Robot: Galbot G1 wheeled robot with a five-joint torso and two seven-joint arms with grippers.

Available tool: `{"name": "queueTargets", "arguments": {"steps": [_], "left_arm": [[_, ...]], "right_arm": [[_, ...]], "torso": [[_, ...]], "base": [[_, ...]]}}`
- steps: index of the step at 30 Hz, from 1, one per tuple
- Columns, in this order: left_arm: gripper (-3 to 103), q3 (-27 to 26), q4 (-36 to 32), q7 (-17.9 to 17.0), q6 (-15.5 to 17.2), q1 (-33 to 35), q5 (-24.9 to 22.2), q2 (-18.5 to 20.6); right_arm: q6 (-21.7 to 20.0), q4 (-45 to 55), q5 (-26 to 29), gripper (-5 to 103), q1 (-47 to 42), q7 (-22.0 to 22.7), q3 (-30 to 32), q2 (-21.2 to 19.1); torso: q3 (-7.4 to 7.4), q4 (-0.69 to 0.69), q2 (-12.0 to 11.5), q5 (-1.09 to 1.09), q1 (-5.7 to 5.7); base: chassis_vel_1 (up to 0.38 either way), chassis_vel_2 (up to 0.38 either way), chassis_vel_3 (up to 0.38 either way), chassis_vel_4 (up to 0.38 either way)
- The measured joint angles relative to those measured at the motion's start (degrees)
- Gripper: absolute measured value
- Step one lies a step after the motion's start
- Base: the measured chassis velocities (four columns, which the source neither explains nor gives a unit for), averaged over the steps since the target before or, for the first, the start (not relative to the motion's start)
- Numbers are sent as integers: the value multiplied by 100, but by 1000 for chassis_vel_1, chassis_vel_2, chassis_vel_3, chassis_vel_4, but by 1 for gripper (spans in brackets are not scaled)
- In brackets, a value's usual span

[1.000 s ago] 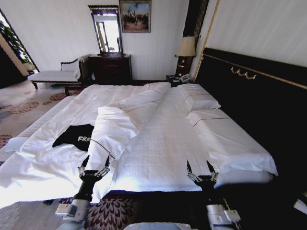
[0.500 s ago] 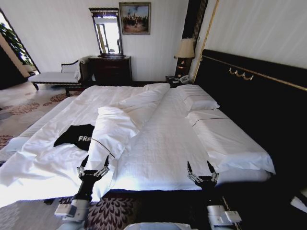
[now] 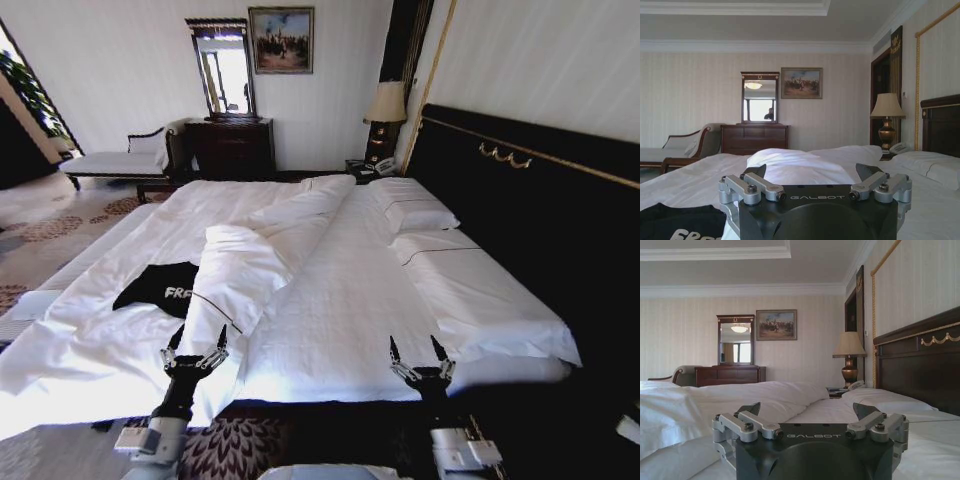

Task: Fold the clothes on the bed.

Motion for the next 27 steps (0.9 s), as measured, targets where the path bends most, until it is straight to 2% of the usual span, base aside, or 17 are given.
{"name": "queueTargets", "arguments": {"steps": [8,27], "left_arm": [[100,1,13,-6,-28,4,13,-16],[100,0,85,-34,-33,-23,-1,-10]], "right_arm": [[10,0,1,100,0,0,5,-15],[49,-37,-53,100,7,-73,-7,41]], "torso": [[0,0,0,0,1],[0,0,0,0,0]], "base": [[-5,93,8,-87],[0,0,0,0]]}}
